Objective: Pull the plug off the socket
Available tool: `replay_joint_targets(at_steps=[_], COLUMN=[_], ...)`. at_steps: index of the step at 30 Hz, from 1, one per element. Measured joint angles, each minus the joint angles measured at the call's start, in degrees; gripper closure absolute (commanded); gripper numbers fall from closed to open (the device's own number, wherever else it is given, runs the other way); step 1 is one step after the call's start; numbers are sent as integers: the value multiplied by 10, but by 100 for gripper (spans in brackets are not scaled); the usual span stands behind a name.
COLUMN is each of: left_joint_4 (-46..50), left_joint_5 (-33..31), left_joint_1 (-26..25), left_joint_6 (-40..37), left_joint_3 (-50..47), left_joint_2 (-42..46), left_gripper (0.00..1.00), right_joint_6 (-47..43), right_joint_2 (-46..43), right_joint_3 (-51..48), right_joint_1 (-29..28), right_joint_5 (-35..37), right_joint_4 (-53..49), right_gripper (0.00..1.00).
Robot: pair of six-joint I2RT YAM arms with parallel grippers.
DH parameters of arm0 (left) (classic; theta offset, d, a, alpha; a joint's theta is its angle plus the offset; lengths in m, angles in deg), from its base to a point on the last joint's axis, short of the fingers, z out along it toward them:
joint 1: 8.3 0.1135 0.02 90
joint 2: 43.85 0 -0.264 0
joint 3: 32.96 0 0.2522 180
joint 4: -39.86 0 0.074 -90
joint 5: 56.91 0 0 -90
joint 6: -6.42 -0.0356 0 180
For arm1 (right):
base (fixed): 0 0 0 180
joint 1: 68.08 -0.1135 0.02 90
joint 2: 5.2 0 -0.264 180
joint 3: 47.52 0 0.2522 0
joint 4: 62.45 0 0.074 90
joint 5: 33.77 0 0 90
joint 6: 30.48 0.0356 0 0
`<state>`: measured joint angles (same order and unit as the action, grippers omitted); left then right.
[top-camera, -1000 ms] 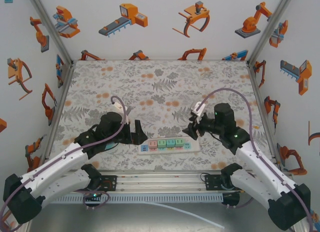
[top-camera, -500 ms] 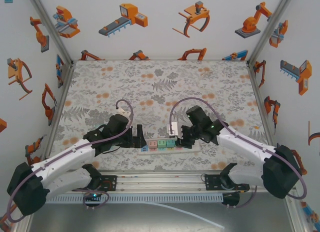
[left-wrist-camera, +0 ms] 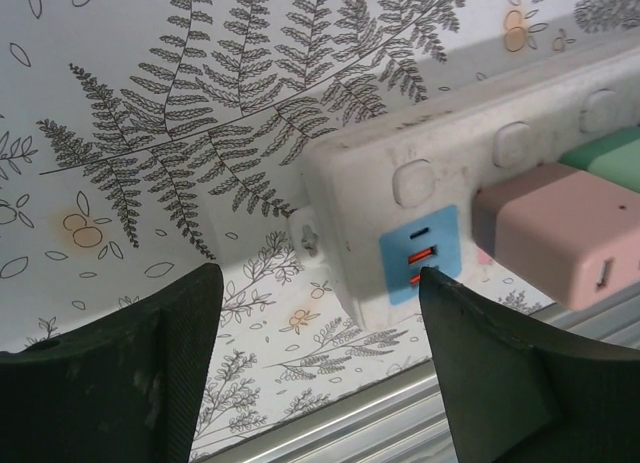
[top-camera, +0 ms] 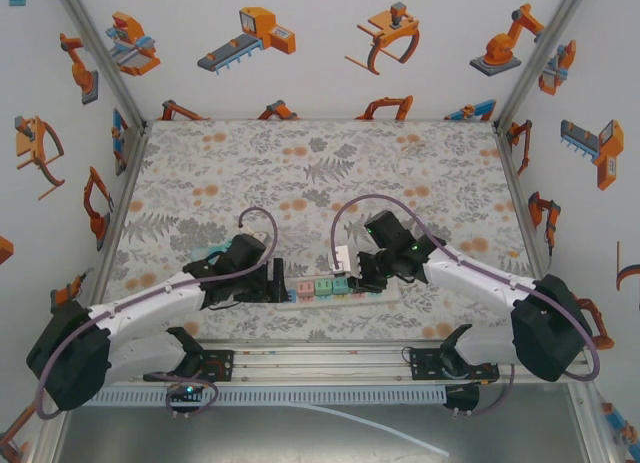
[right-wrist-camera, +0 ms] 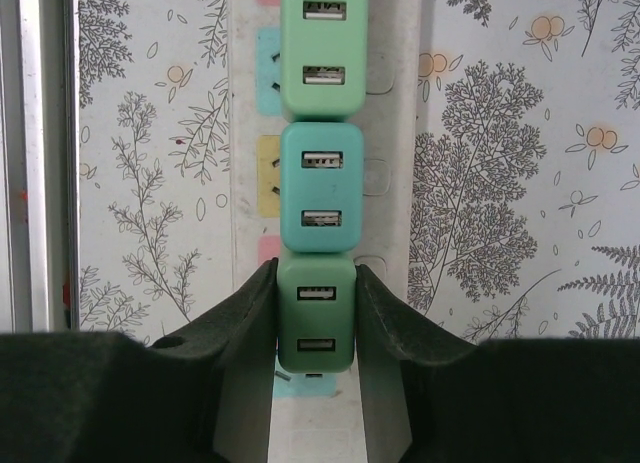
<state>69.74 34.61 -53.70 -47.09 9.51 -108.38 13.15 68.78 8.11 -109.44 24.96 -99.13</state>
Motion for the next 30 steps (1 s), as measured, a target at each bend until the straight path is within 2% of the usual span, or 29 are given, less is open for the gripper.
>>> replay_joint_targets(at_steps=[3,10,30], left_joint_4=[-10,-17,0], left_joint_5=[6,9,-36], left_joint_1=[0,-5,-40], left_joint_6=[3,5,17], left_joint_3=[1,2,25], left_joint_2=[-11,-14,-33], left_gripper=[33,38,39], right_joint_6=[0,0,0], right_joint_2=[2,5,6], right_joint_3=[2,8,22], right_joint_1=[0,-1,-2], right_joint_5=[0,2,4], right_joint_4=[-2,-8,-30], right_gripper=[82,83,92])
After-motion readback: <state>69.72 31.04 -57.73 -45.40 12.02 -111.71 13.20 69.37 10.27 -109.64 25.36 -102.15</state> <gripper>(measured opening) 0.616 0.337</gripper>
